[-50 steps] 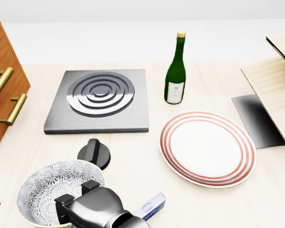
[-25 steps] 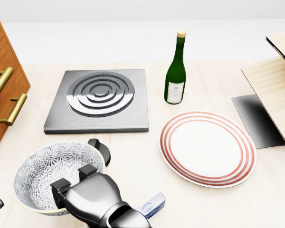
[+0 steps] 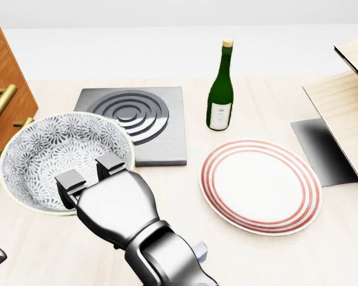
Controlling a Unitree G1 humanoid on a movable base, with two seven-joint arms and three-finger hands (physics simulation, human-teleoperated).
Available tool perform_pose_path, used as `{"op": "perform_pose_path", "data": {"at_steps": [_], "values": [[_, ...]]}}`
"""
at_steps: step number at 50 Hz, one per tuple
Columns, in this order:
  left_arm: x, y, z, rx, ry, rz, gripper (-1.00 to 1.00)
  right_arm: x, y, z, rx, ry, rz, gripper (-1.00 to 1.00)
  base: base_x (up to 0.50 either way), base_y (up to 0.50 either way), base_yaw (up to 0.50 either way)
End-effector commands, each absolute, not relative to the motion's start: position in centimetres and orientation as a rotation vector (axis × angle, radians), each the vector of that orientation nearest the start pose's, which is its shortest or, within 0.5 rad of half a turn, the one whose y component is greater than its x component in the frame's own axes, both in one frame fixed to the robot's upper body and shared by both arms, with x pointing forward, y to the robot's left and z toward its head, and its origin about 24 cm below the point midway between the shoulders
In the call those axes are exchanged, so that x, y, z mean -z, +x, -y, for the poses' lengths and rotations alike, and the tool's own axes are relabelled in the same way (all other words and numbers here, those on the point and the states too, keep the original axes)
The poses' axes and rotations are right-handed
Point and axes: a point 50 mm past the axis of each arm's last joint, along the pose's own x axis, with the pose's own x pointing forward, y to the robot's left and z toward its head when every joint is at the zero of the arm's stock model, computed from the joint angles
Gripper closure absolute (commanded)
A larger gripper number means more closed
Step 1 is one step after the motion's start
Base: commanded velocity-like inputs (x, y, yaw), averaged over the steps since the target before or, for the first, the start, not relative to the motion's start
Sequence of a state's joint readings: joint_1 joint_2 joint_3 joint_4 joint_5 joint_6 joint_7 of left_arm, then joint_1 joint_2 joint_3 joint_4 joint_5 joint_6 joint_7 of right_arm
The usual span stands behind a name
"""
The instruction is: Pick up the akita bowl and put it on the plate.
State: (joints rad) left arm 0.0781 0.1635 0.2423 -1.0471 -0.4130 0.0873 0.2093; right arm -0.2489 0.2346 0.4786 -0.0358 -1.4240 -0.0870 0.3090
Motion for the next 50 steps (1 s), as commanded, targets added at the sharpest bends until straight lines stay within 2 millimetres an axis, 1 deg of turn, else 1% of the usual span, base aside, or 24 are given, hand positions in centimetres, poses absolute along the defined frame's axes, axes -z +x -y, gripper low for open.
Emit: {"op": "perform_pose_path", "data": {"at_steps": [1,5,7,8,9,12,17,21,23,28,31,41,46,50], "values": [[-24.0,14.7,-19.3,-0.129,-0.184,0.891,-1.0,-14.2,26.2,-2.3,-0.383,-1.369,0.602,1.0,0.0,0.0,0.0],[-24.1,14.7,-19.4,-0.131,-0.188,0.893,-1.0,-14.7,27.3,-1.5,-0.374,-1.36,0.572,1.0,0.0,0.0,0.0],[-24.2,14.7,-19.5,-0.133,-0.191,0.895,-1.0,-14.5,27.9,-1.1,-0.354,-1.398,0.568,1.0,0.0,0.0,0.0],[-24.2,14.7,-19.5,-0.134,-0.192,0.897,-1.0,-14.3,28.5,-0.5,-0.349,-1.4,0.545,1.0,0.0,0.0,0.0],[-24.3,14.7,-19.6,-0.135,-0.193,0.899,-1.0,-14.4,28.6,-0.1,-0.338,-1.4,0.54,1.0,0.0,0.0,0.0],[-24.3,14.7,-19.6,-0.137,-0.192,0.906,-1.0,-15.1,28.3,0.6,-0.345,-1.38,0.528,1.0,0.0,0.0,0.0],[-24.4,14.7,-19.6,-0.137,-0.198,0.905,-1.0,-15.3,28.4,1.8,-0.344,-1.392,0.496,1.0,0.0,0.0,0.0],[-24.5,14.6,-19.7,-0.139,-0.198,0.914,-1.0,-15.4,28.2,2.3,-0.34,-1.397,0.491,1.0,0.0,0.0,0.0],[-24.5,14.6,-19.7,-0.135,-0.205,0.906,-1.0,-15.1,28.1,3.0,-0.326,-1.42,0.473,1.0,0.0,0.0,0.0],[-24.4,14.7,-19.6,-0.137,-0.197,0.906,-1.0,-14.0,28.3,4.3,-0.332,-1.406,0.418,1.0,0.0,0.0,0.0],[-24.5,14.7,-19.7,-0.138,-0.202,0.909,-1.0,-14.1,28.3,5.0,-0.326,-1.406,0.404,1.0,0.0,0.0,0.0],[-24.4,14.7,-19.7,-0.142,-0.201,0.903,-1.0,-14.1,27.3,7.6,-0.321,-1.404,0.341,1.0,0.0,0.0,0.0],[-24.4,14.7,-19.7,-0.142,-0.203,0.902,-1.0,-13.5,26.6,8.5,-0.324,-1.41,0.302,1.0,0.0,0.0,0.0],[-24.4,14.7,-19.7,-0.143,-0.202,0.899,-1.0,-13.4,26.7,9.4,-0.301,-1.408,0.284,1.0,0.0,0.0,0.0]]}}
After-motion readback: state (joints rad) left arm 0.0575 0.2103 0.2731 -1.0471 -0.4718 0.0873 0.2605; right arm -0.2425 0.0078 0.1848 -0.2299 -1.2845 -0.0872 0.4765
